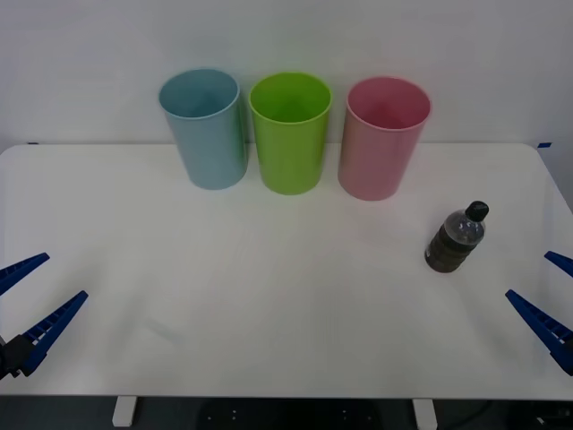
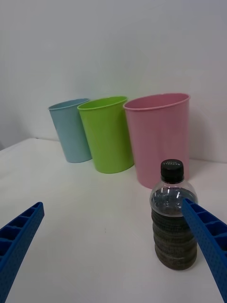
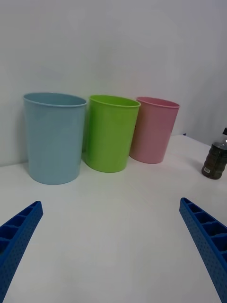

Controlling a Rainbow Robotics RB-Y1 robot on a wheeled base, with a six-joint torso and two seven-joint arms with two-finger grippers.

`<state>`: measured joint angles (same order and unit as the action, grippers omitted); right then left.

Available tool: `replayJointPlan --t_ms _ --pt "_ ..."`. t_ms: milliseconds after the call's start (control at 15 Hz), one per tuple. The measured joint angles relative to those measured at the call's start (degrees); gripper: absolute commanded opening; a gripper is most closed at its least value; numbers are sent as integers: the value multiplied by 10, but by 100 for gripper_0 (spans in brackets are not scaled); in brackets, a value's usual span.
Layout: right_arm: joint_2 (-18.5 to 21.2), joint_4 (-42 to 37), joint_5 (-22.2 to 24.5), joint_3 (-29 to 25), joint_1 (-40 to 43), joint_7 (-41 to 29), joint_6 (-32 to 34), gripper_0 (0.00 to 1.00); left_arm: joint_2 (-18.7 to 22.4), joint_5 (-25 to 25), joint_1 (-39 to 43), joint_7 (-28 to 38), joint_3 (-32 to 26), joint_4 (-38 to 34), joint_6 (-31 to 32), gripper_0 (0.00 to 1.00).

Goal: Grasp the object on the table and drop it into the matching bin: aluminum can to the light blue bin, PET bottle to the pink bin.

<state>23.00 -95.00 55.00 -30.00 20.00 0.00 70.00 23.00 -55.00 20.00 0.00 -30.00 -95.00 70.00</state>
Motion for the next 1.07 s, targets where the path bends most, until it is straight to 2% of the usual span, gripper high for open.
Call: replayJointPlan --t_ms 333,600,1067 --pt "-5 6 3 -3 7 -2 3 100 0 0 0 0 0 0 0 100" --pt "9 2 1 -4 14 -6 0 100 0 0 0 0 0 0 0 100" --pt "15 2 2 17 28 16 -62 100 0 0 0 0 0 0 0 100"
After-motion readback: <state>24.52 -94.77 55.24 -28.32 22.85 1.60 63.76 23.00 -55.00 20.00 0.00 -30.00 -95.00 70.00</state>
